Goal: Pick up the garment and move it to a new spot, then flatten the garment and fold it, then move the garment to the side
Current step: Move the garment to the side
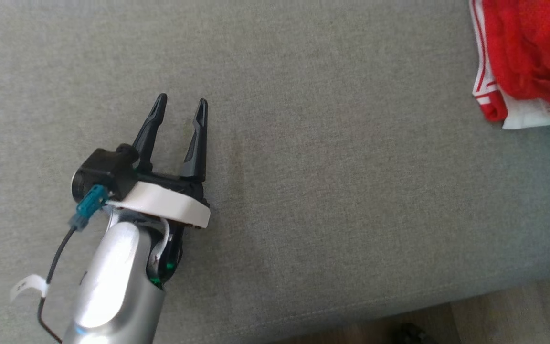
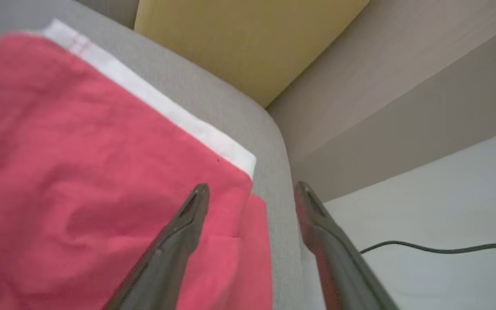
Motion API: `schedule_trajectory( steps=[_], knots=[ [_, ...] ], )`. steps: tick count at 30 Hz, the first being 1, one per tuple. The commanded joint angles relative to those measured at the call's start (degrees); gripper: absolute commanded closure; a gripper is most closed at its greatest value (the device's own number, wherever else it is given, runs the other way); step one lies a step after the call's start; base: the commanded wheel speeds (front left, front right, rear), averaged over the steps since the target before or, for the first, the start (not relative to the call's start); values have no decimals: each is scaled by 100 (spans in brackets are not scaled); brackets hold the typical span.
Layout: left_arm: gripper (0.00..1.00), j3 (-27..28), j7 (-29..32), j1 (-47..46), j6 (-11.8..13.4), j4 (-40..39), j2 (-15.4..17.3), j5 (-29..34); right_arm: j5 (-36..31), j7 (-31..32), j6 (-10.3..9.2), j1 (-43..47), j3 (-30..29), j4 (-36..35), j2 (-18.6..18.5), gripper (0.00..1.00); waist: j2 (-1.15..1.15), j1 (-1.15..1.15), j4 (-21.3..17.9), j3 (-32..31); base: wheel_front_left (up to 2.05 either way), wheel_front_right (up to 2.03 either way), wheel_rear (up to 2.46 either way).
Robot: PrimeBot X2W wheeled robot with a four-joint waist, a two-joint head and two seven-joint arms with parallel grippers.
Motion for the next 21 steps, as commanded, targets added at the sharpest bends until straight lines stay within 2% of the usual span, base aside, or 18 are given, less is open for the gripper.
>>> schedule_trajectory(
  steps=[1,4,10,15,21],
  knots=[
    [0,168,-28,-10,14,-183,41,-48,-33,-99,-5,112,-72,-262,-49,0,0,0,46,-179,0,0,0],
    [0,181,-28,81,57,-207,41,-124,-20,-339,-5,161,-177,-487,270,0,0,0,110,-498,0,0,0],
    [0,339,-28,354,166,-342,41,-216,299,-1009,-5,505,-209,-921,1152,0,0,0,279,-1213,0,0,0],
    [0,471,-28,709,237,-401,41,-371,542,-1500,-5,1135,-66,-1170,1852,0,0,0,436,-1837,0,0,0],
    [0,561,-28,1206,273,-454,41,-472,572,-1999,-5,2079,-72,-1239,2503,0,0,0,564,-2388,0,0,0]
  ],
)
